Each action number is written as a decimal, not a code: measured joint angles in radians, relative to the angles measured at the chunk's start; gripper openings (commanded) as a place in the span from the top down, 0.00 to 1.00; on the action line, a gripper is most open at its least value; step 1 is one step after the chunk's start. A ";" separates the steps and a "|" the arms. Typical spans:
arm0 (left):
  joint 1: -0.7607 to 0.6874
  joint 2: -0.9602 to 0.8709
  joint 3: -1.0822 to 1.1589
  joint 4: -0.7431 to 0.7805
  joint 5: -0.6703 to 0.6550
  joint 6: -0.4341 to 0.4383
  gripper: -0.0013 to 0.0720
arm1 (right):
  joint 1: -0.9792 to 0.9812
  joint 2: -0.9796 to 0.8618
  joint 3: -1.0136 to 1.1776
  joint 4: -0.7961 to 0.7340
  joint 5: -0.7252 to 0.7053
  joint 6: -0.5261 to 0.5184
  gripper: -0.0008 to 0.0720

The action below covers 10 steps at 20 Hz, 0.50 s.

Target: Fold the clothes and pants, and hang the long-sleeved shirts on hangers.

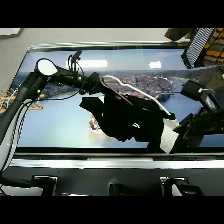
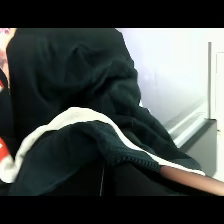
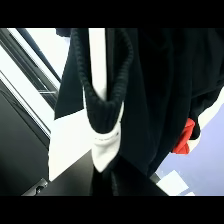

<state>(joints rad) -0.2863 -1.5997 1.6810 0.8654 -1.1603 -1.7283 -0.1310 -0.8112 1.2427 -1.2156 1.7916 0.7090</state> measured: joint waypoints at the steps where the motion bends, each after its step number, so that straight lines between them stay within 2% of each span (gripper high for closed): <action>1: -0.003 0.000 0.004 0.019 0.003 0.000 0.94 | 0.000 -0.008 0.000 0.000 -0.007 -0.003 0.93; 6: -0.020 -0.006 0.013 0.075 0.101 0.000 0.94 | 0.000 -0.039 0.000 0.010 -0.074 -0.008 0.92; 10: -0.043 -0.033 0.013 0.122 0.229 0.000 0.94 | 0.000 -0.077 0.000 0.045 -0.125 -0.008 0.92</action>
<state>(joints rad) -0.3290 -1.6325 1.6943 0.9878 -0.9310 -1.7279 -0.1310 -0.8879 1.2423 -1.1702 1.6669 0.7013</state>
